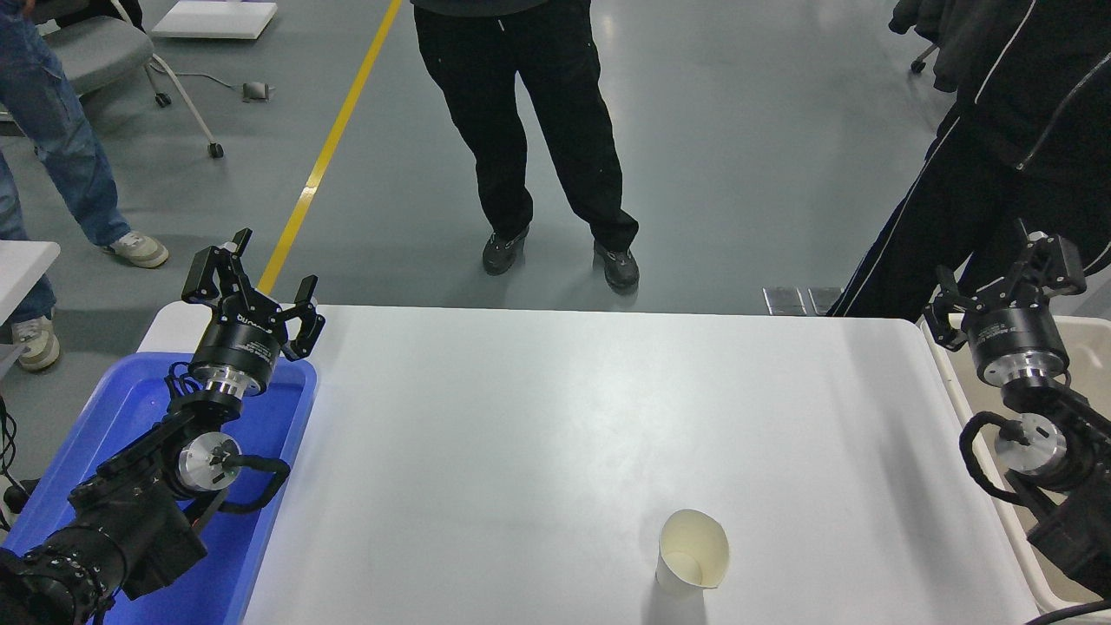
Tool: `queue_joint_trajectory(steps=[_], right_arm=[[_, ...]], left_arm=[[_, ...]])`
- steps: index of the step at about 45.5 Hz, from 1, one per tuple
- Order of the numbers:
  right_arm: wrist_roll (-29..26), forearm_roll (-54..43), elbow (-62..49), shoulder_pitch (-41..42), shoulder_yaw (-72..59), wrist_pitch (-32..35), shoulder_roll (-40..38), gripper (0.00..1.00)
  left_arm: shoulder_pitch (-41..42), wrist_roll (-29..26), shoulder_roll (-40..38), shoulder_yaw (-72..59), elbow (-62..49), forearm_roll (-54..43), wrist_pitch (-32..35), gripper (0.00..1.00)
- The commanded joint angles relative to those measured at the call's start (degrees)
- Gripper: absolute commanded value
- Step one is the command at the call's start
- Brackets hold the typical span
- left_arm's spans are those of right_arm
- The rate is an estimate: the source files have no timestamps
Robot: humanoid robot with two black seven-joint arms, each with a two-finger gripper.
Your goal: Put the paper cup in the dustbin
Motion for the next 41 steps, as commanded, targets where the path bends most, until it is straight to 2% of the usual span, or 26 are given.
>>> queue_joint_trajectory(steps=[1,41], right_arm=[[0.0,0.0,-0.1,-0.3,0.0,0.0,-0.2,1.0],[0.0,-0.1,-0.7,0.4,-0.2,-0.1,-0.5,1.0]], left_arm=[[0.0,0.0,0.0,0.0,0.1,0.0,0.0,1.0],[0.0,0.0,0.0,0.0,0.0,0.0,0.0,1.0]])
